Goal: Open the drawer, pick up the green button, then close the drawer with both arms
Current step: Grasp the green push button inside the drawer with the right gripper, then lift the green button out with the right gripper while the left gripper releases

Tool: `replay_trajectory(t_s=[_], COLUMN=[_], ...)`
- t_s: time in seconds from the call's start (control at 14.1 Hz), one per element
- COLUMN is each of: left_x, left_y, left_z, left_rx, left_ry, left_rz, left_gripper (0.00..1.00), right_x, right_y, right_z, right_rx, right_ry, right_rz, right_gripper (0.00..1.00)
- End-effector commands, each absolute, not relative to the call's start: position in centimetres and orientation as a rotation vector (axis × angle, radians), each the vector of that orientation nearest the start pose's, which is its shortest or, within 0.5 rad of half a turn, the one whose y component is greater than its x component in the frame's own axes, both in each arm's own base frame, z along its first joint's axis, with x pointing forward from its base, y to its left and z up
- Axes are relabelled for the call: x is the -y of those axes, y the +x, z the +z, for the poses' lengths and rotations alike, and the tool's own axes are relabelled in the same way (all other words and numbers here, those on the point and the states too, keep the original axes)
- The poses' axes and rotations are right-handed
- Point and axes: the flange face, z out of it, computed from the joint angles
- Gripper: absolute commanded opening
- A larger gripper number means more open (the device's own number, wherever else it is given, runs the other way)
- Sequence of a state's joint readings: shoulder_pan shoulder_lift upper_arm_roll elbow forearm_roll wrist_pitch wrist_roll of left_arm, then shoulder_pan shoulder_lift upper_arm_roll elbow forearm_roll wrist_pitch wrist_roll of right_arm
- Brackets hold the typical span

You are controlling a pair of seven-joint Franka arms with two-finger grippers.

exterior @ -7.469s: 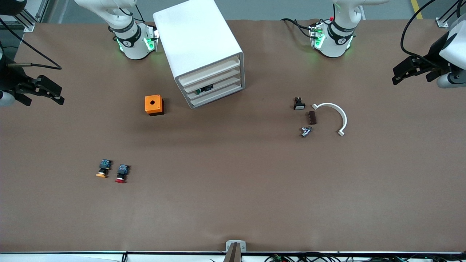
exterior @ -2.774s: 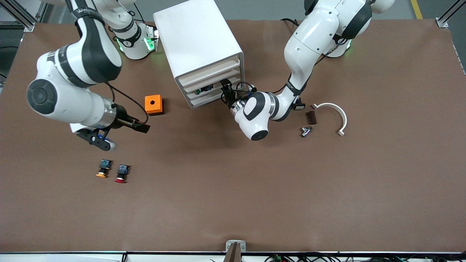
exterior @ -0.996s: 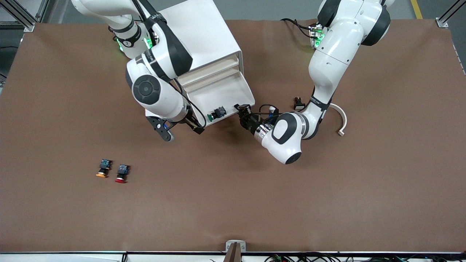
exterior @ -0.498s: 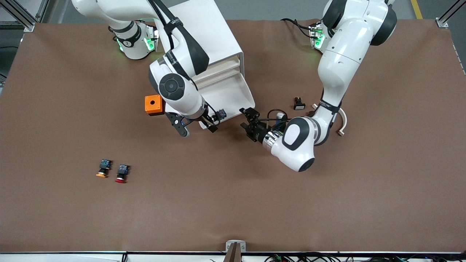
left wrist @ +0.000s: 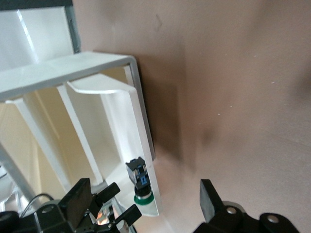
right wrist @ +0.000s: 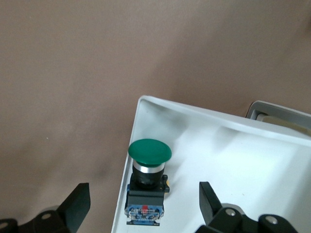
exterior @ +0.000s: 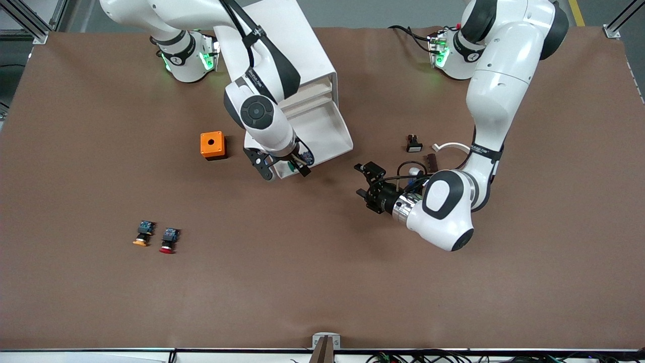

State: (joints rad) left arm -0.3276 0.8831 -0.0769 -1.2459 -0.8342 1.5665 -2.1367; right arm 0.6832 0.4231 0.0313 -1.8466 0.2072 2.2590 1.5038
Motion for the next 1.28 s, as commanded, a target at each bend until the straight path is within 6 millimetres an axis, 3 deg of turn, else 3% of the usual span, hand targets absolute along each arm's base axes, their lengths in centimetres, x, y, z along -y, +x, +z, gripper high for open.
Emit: replay_trajectory(t_s=[0.0, 0.28, 0.43, 0.57, 0.78, 0.85, 1.0, 1.07, 1.21], left_x=[33.5, 30.7, 28.2, 26.3, 25.8, 25.9, 25.8, 25.4, 25.8], left_y=[62.5, 64.1, 65.4, 65.6, 65.3, 65.2, 65.2, 65.4, 65.7], left_z=[25.5, 27.7, 28.8, 28.9, 28.8, 29.8, 30.6, 30.6, 31.2], left_rx=[-2.468, -2.373, -2.345, -2.355, -2.305, -2.24, -2.145, -2.105, -1.827], left_ry=[1.705, 1.793, 1.808, 1.99, 2.281, 2.388, 2.495, 2.527, 2.667], left_rz=[-1.507, -1.394, -1.333, -1.136, -0.873, -0.776, -0.701, -0.693, -0.662], left_gripper=[0.99, 0.99, 0.99, 0.99, 0.99, 0.99, 0.99, 0.99, 0.99], right_x=[-42.6, -43.1, -43.0, -43.0, -43.0, -42.8, -42.1, -40.8, -38.2], right_y=[46.4, 45.4, 45.3, 45.3, 45.5, 45.6, 46.7, 48.1, 50.5], right_z=[28.9, 28.1, 27.9, 27.9, 28.1, 28.3, 29.5, 30.8, 33.4], right_rx=[-1.383, -1.362, -1.362, -1.362, -1.365, -1.366, -1.356, -1.357, -1.292], right_ry=[-2.725, -2.726, -2.728, -2.728, -2.727, -2.728, -2.717, -2.722, -2.78], right_rz=[0.231, 0.214, 0.213, 0.213, 0.215, 0.217, 0.204, 0.212, 0.267], right_gripper=[0.97, 0.82, 0.65, 0.47, 0.22, 0.17, 0.12, 0.1, 0.08])
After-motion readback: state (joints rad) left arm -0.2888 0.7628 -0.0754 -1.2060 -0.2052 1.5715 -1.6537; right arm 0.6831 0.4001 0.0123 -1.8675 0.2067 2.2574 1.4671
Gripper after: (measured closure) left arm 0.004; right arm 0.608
